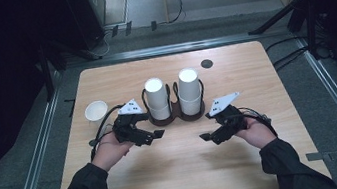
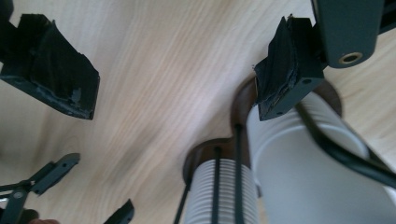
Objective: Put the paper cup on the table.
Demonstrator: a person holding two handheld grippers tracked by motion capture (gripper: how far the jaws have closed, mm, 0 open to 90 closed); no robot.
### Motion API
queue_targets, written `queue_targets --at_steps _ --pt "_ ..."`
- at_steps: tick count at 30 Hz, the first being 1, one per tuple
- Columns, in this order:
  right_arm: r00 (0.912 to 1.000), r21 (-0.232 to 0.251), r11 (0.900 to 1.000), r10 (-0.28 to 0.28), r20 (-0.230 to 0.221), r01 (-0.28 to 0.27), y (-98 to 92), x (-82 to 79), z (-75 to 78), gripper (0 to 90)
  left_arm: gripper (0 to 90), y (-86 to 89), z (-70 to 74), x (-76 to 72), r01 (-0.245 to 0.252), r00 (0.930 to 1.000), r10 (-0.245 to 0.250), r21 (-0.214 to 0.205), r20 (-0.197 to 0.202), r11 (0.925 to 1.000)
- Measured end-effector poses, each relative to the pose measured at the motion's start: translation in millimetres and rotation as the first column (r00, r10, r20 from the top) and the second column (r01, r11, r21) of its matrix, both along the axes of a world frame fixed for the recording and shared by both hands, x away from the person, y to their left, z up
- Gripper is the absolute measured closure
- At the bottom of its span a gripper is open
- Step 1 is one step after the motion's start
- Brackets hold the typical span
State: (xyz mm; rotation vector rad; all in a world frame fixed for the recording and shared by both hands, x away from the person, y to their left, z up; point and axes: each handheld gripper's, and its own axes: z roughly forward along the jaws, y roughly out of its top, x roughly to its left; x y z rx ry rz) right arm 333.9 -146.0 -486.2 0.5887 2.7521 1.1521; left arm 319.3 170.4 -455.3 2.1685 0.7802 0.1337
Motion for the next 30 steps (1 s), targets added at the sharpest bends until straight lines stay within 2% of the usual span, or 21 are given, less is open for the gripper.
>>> queue_targets --at_steps 4,8,13,22,30 --pt "1.0000 -0.006 1.0000 0.004 -0.003 -0.004 1.2 -2.2 -0.5 20.2 14.0 -11.3 -6.3 -0.1 0.020 0.9994 -0.019 0.008 -0.029 0.9998" --pt "0.9999 -0.006 0.9999 0.014 -0.002 -0.014 2.3 -5.1 -0.9 20.2 14.0 -20.7 -9.5 0.1 0.031 0.9994 -0.031 0.015 -0.016 0.9994" --pt "0.9999 -0.007 0.9999 0.015 -0.004 -0.016 2.0 -8.2 -2.0 20.2 14.2 -27.2 -11.5 2.1 0.041 0.9991 -0.041 -0.021 -0.013 0.9990" --pt "0.9997 -0.021 0.9996 0.020 -0.011 -0.020 2.7 -13.4 -5.8 20.2 14.5 -41.8 -19.1 3.0 0.087 0.9961 -0.087 0.001 -0.012 0.9962" --pt "0.9996 -0.022 0.9994 0.026 -0.009 -0.026 2.8 -16.4 -6.9 20.2 14.6 -47.3 -25.1 4.8 0.101 0.9946 -0.101 0.013 -0.025 0.9948"
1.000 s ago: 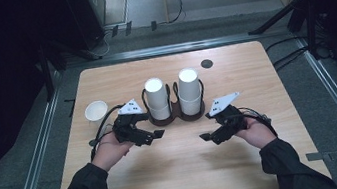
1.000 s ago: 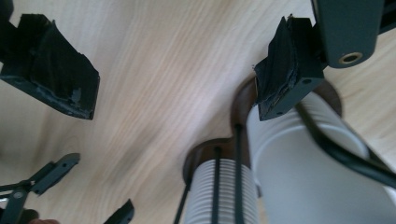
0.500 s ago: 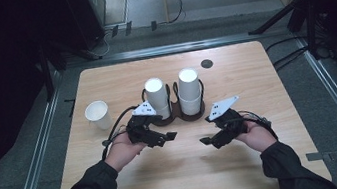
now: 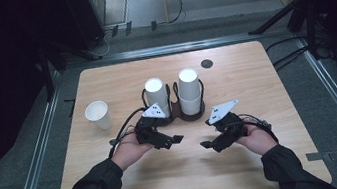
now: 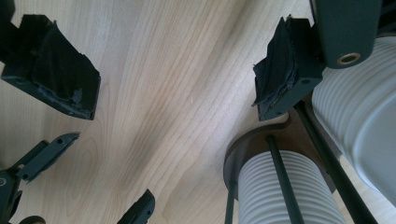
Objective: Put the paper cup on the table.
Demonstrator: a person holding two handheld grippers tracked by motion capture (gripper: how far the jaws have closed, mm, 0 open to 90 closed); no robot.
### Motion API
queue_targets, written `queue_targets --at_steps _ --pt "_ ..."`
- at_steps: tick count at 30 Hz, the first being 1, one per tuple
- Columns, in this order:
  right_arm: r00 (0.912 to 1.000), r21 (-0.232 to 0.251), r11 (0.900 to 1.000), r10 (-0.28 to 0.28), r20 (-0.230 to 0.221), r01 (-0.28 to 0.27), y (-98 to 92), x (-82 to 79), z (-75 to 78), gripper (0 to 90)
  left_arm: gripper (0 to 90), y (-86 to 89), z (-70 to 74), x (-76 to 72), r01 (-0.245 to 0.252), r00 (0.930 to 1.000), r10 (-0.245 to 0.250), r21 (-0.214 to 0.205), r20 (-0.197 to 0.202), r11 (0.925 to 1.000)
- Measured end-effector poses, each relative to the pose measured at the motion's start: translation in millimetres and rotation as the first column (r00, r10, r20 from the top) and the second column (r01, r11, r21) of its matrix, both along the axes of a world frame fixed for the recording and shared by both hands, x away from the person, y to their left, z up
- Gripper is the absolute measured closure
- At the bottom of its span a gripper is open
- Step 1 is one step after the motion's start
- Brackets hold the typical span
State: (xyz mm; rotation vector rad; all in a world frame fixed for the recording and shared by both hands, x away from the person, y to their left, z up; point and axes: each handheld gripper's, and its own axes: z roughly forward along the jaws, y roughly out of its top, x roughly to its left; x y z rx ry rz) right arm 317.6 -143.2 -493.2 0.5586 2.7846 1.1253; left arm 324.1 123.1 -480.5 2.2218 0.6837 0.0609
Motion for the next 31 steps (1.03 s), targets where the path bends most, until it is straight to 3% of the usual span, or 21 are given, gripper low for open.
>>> queue_targets --at_steps 31 --pt "1.0000 0.007 1.0000 0.003 0.001 -0.003 -2.2 -0.6 0.5 20.2 14.6 0.5 -9.8 5.0 0.012 0.9988 -0.011 0.020 -0.047 0.9997"
